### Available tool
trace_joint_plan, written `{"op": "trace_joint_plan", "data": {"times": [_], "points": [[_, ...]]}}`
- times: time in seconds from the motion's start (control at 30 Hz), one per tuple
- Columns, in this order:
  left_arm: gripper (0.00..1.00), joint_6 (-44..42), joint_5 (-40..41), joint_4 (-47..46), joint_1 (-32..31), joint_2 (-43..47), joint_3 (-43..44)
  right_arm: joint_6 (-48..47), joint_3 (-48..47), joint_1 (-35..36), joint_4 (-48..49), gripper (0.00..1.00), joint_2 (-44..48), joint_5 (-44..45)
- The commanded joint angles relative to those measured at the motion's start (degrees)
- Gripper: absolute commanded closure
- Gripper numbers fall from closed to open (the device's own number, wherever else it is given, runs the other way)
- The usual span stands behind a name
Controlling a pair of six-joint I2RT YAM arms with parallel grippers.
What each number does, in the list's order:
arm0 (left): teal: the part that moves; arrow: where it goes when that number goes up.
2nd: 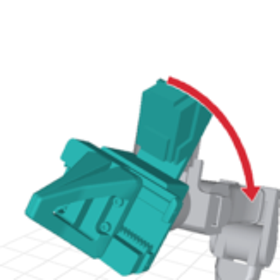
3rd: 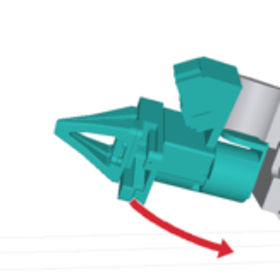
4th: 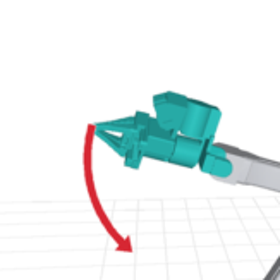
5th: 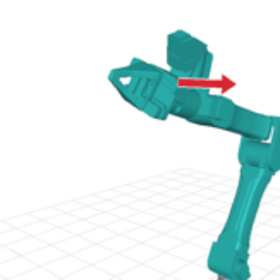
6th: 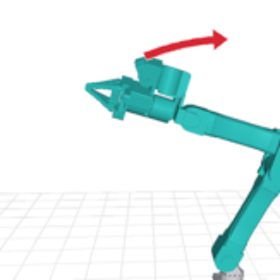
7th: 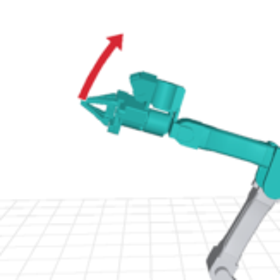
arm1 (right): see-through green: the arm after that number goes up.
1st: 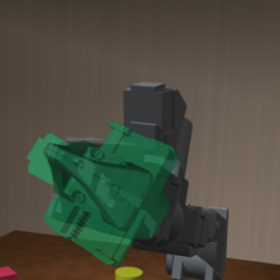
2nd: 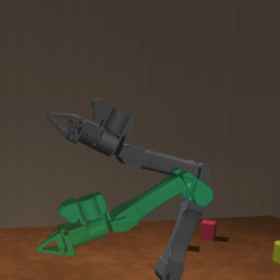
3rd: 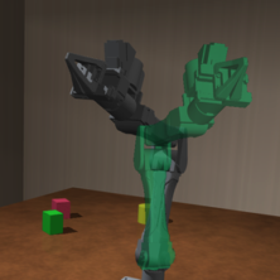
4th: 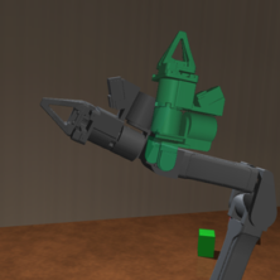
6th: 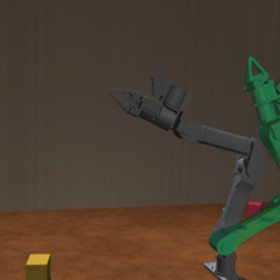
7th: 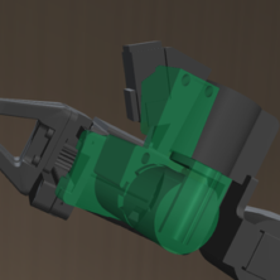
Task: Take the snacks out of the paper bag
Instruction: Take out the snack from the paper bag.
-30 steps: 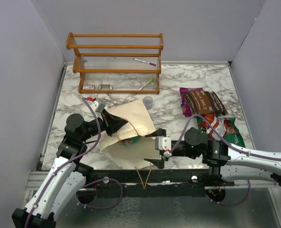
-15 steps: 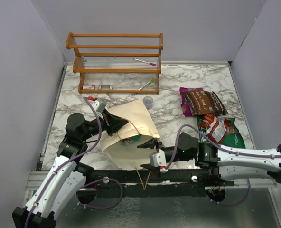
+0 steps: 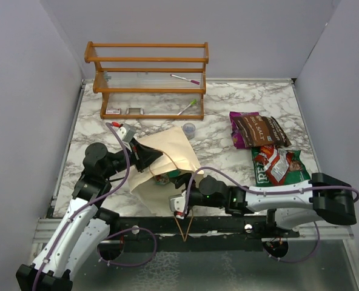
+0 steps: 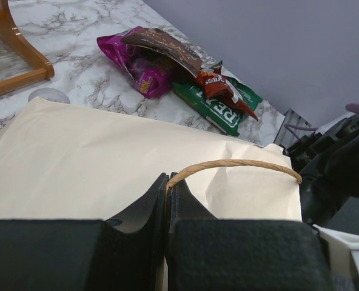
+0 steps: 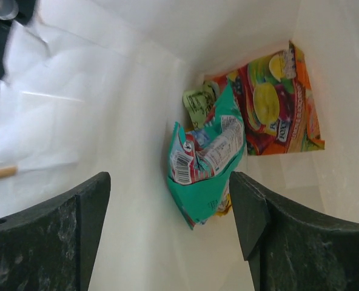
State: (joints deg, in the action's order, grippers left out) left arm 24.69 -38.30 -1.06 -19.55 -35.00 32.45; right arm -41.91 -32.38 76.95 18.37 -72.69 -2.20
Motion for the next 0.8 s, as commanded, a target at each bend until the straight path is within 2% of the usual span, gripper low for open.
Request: {"op": "trace_joint_plan", "data": {"times": [0.0, 0.33, 0.5, 0.67, 0.77], "points": [[1.00, -1.30, 0.60, 0.14, 0.68, 0.89, 1.64, -2.90, -0.95, 0.46, 9.16, 0.19, -5.80, 8.67], [1.00, -1.40, 0.25, 0.04, 0.76, 1.64, 1.58, -4.53, -4.32, 0.41, 16.36, 0.08, -17.59, 17.08], [1.00, -1.39, 0.12, 0.01, 0.91, 1.60, 1.57, -5.38, -5.97, -0.02, 24.34, 0.06, -25.31, 21.20], [1.00, -1.38, 0.10, 0.01, 0.96, 1.69, 1.57, -7.01, -8.56, -0.82, 28.96, 0.08, -32.93, 23.89], [1.00, -1.39, 0.25, 0.11, 0.98, 1.61, 1.57, -5.54, -8.78, -1.07, 30.64, 0.16, -34.61, 22.90]]}}
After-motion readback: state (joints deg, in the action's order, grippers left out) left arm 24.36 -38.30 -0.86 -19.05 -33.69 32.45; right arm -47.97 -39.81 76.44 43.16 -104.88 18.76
